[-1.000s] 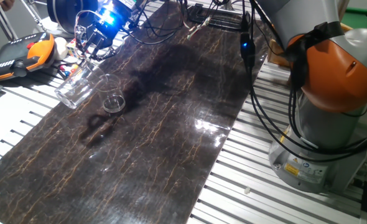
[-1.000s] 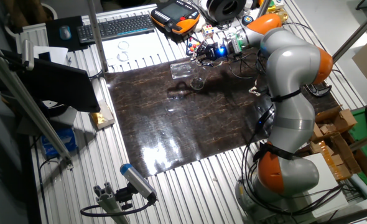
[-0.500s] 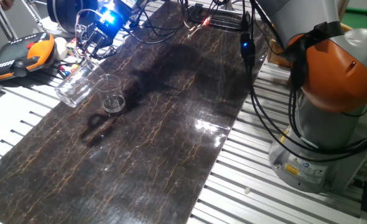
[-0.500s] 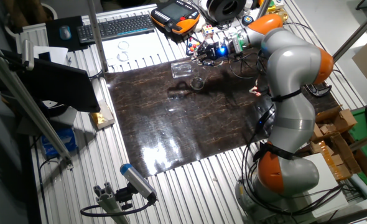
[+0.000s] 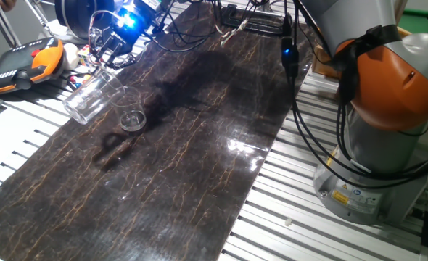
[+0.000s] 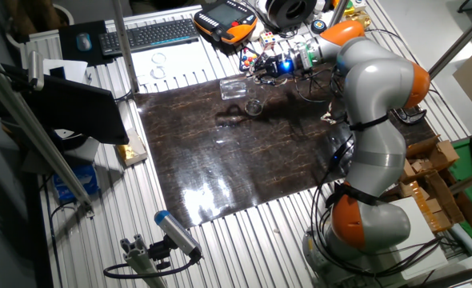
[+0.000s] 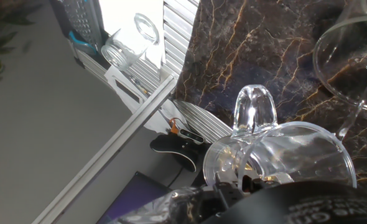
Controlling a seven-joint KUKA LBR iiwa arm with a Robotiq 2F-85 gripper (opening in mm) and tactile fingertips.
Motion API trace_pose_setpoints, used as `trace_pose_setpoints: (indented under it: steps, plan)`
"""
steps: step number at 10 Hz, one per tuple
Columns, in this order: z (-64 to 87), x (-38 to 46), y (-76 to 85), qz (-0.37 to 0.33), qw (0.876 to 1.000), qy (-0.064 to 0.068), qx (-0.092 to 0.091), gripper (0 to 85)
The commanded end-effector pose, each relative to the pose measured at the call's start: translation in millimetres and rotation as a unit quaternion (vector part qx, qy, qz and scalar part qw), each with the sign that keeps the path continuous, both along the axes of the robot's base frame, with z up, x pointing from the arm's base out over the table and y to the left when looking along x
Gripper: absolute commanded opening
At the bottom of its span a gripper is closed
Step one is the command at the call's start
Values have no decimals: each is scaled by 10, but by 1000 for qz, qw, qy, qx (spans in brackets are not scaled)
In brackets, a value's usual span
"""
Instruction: Pour the water from one cup into another empty cup
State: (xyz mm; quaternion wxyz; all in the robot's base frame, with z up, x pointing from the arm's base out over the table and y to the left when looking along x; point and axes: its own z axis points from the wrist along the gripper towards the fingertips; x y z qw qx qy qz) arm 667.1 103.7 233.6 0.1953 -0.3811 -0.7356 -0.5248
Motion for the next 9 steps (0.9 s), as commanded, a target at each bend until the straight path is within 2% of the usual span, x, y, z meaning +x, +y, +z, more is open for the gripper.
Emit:
trace_pose_setpoints:
  steps: [1,9]
  plan:
    - [3,1,-3,0,1000,0,1,7]
    - [18,4,-21,-6,1000,1,15,7]
